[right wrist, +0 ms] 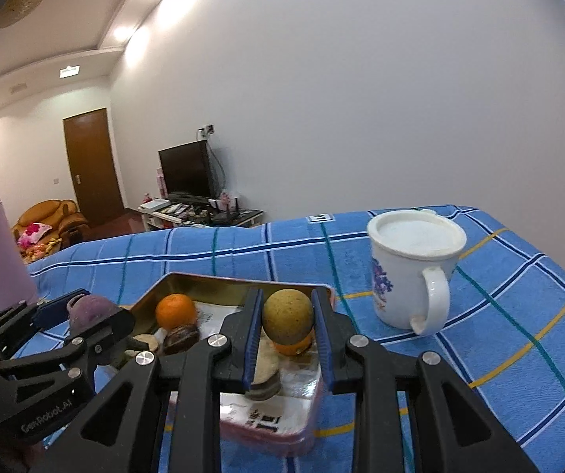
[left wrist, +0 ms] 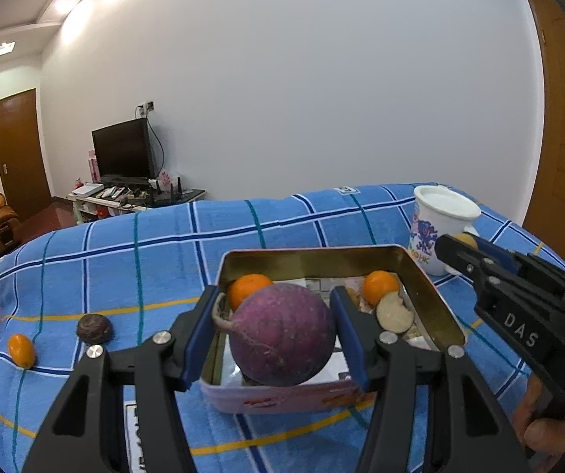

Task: Organize fruits
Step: 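Lower the purple and tan fruits into the tin box and open both tools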

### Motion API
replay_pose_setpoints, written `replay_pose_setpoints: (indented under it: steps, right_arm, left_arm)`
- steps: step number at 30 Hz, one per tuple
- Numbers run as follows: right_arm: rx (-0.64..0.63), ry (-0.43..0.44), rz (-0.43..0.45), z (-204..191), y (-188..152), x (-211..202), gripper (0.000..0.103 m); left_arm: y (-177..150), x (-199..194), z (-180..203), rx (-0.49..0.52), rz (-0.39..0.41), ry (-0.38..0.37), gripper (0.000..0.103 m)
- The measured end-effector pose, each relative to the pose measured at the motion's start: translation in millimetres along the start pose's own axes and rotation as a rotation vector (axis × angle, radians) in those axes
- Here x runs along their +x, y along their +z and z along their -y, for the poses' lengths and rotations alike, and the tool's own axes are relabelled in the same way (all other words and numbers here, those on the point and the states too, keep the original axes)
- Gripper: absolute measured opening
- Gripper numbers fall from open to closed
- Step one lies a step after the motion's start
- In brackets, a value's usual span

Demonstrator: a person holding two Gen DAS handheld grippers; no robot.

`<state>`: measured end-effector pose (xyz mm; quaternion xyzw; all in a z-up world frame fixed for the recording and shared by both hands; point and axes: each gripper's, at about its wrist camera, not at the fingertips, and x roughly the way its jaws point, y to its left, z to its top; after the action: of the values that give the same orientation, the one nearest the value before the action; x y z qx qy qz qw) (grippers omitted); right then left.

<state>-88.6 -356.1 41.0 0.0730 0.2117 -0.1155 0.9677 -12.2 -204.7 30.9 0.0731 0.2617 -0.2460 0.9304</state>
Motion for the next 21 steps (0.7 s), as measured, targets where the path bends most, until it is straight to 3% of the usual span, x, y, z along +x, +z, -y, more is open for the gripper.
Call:
replay_pose_setpoints:
  steps: [11, 21]
  right_arm:
    - [-0.08, -0.112, -0.029, -1.4, 1.3, 31.7, 0.027]
    - [-0.098, -0.094, -0.057, -5.9, 4.3, 45.0, 0.027]
  left_arm:
    - [4.5, 23.8, 20.8, 0.043, -0.013, 0.021, 0.058]
    - [2.2, 37.2, 21.9, 0.033, -0.033, 0.029, 0.058]
